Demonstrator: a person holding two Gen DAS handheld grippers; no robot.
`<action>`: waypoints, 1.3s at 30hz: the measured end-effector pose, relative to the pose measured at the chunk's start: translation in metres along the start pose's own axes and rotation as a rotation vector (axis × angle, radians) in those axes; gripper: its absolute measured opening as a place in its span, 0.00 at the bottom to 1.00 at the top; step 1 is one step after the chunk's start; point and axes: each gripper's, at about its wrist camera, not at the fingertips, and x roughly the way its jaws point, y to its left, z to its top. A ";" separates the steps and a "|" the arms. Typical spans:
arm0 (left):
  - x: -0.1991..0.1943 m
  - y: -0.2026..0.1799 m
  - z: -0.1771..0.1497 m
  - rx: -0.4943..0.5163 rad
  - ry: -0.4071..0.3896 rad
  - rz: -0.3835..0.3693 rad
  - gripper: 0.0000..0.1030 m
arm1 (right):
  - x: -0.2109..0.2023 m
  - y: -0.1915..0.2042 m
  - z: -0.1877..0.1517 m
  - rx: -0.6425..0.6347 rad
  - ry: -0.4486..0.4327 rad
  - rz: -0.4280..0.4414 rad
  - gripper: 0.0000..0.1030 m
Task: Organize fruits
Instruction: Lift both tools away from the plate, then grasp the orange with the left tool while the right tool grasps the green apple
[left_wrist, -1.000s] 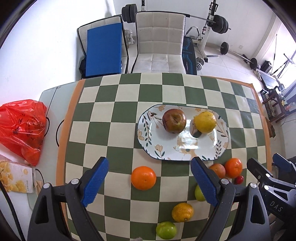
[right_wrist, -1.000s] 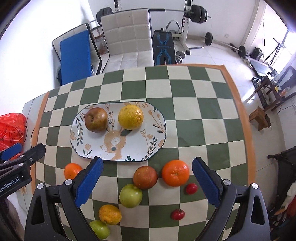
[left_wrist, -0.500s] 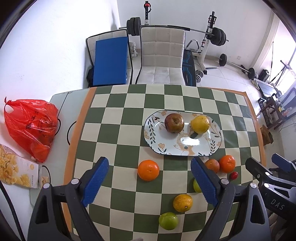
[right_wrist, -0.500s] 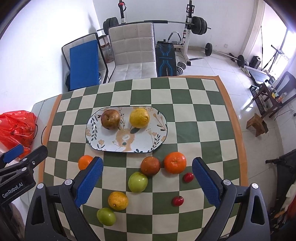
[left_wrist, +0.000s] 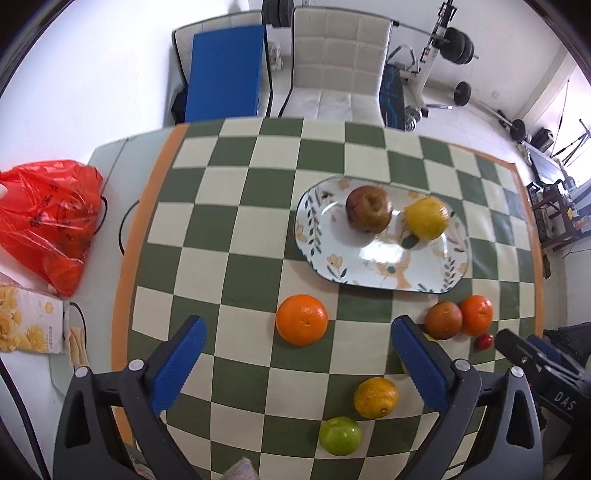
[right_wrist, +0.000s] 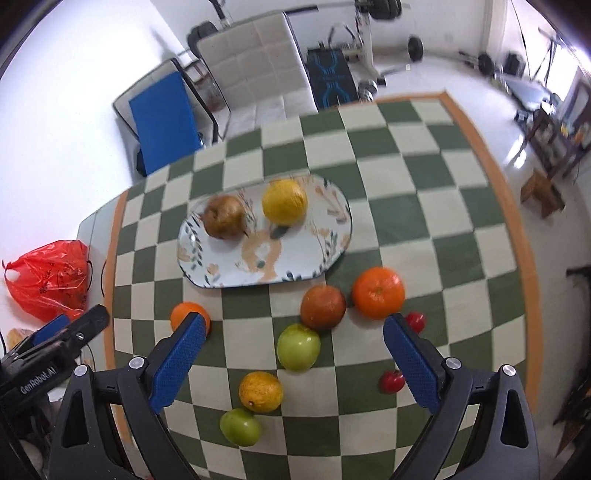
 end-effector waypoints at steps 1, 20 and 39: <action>0.011 0.002 0.001 -0.003 0.024 0.015 0.99 | 0.015 -0.006 -0.001 0.016 0.041 0.009 0.96; 0.164 -0.020 0.003 0.105 0.349 0.048 0.96 | 0.179 -0.025 -0.041 0.161 0.376 0.083 0.81; 0.149 -0.029 -0.076 0.078 0.392 -0.010 0.58 | 0.185 0.013 -0.060 -0.033 0.414 0.043 0.55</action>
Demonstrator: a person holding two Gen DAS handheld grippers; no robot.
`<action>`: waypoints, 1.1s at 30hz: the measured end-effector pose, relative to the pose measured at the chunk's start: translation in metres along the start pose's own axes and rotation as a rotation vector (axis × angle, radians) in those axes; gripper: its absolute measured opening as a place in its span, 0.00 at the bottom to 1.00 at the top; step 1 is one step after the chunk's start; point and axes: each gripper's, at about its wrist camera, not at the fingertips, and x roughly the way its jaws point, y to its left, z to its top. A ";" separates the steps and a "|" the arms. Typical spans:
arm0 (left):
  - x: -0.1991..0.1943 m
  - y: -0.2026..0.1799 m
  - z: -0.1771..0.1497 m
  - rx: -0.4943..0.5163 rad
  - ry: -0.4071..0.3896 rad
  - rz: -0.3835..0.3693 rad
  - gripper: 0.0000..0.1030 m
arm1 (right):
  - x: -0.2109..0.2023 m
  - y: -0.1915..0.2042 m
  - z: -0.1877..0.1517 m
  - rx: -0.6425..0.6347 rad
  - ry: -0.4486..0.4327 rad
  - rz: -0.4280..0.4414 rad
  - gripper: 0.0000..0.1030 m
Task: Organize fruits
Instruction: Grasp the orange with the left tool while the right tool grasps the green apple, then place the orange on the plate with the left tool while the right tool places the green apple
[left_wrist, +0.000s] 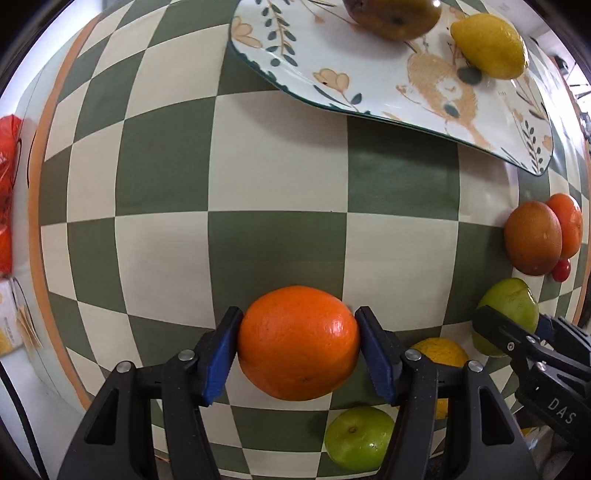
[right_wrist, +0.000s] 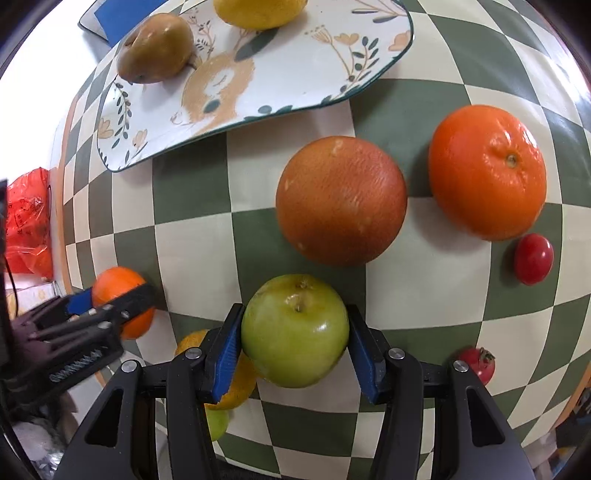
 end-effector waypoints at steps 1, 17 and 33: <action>0.000 0.000 -0.002 -0.005 0.000 -0.002 0.59 | 0.000 0.001 -0.001 0.004 0.002 0.002 0.55; -0.006 0.003 0.016 -0.008 -0.012 -0.013 0.58 | -0.004 -0.016 -0.001 0.051 -0.049 0.036 0.54; -0.111 0.012 0.104 -0.029 -0.146 -0.159 0.58 | -0.086 -0.003 0.031 -0.024 -0.233 0.129 0.54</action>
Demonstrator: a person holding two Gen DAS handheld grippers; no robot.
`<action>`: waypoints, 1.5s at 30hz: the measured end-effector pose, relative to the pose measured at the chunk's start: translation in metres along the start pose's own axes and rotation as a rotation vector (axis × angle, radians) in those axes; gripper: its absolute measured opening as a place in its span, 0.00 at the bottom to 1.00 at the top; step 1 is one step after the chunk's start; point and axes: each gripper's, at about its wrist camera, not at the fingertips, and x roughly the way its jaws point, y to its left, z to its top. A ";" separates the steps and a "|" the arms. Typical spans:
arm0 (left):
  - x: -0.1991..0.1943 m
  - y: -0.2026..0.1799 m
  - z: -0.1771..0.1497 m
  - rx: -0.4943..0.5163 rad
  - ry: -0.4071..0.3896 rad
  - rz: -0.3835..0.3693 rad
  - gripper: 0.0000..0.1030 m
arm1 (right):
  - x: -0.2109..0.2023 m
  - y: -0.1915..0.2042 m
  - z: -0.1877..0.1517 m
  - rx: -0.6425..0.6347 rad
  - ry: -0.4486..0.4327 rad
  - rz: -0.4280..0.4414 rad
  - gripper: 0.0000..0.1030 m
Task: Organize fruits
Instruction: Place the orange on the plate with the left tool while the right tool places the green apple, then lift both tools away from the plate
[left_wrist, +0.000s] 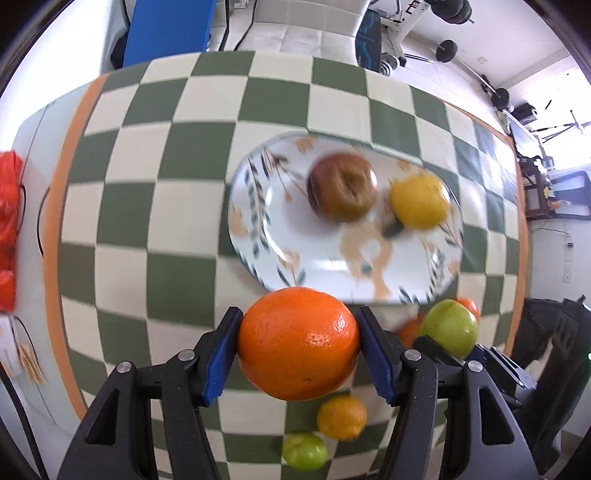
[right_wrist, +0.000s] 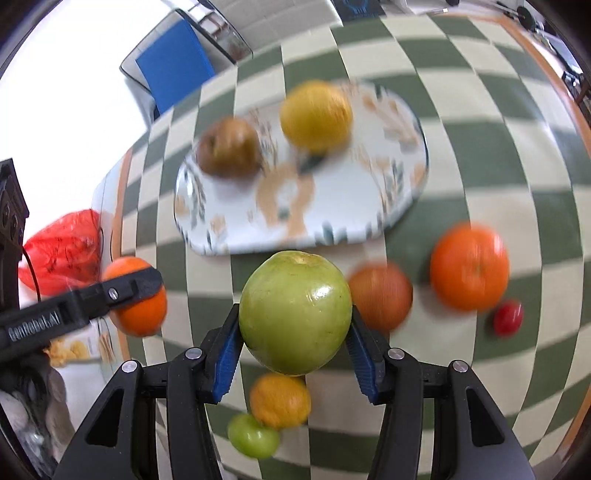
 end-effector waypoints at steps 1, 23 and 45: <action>0.005 0.004 0.012 -0.007 0.001 0.016 0.58 | 0.002 0.001 0.012 -0.009 -0.008 -0.014 0.54; 0.058 0.032 0.079 -0.069 0.101 0.058 0.87 | 0.063 0.001 0.088 -0.071 0.105 -0.146 0.86; -0.045 -0.003 -0.047 0.020 -0.240 0.168 0.87 | -0.044 0.019 0.034 -0.123 -0.113 -0.321 0.93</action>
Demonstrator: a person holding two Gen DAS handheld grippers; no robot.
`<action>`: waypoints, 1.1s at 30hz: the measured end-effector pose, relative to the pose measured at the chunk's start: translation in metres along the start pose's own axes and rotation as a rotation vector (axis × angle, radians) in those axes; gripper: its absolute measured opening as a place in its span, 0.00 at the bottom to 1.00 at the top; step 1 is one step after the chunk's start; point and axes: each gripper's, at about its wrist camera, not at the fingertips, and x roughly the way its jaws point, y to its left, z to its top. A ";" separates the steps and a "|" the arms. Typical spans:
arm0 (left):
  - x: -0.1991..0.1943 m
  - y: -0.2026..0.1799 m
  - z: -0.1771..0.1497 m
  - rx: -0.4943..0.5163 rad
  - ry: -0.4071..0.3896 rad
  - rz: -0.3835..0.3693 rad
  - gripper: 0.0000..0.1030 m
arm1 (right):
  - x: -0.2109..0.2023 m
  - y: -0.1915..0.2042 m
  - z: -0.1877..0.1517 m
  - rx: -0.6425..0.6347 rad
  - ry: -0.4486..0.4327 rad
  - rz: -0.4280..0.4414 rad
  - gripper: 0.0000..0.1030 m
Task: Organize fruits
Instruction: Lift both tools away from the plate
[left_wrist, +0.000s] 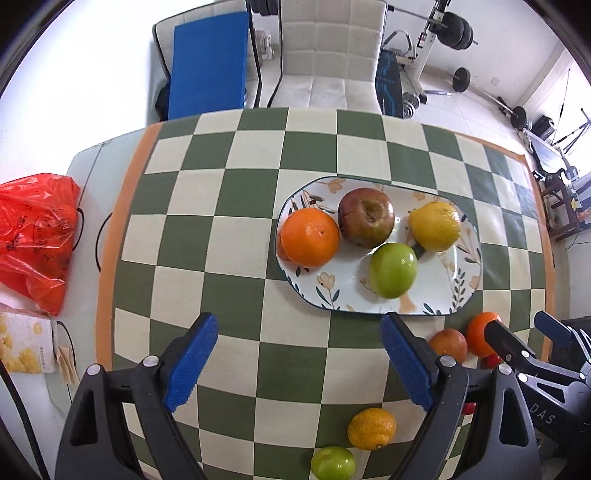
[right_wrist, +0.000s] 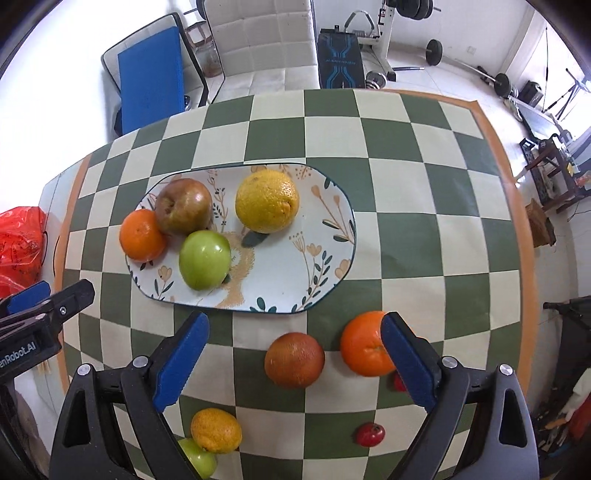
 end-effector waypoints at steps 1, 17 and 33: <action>-0.005 -0.001 -0.003 -0.001 -0.011 -0.002 0.87 | -0.007 -0.001 -0.003 -0.002 -0.014 -0.005 0.93; -0.083 -0.009 -0.063 0.053 -0.153 -0.015 0.87 | -0.111 -0.005 -0.069 0.016 -0.193 -0.016 0.93; -0.085 -0.012 -0.071 0.038 -0.153 -0.025 0.95 | -0.142 -0.014 -0.088 0.089 -0.246 0.017 0.93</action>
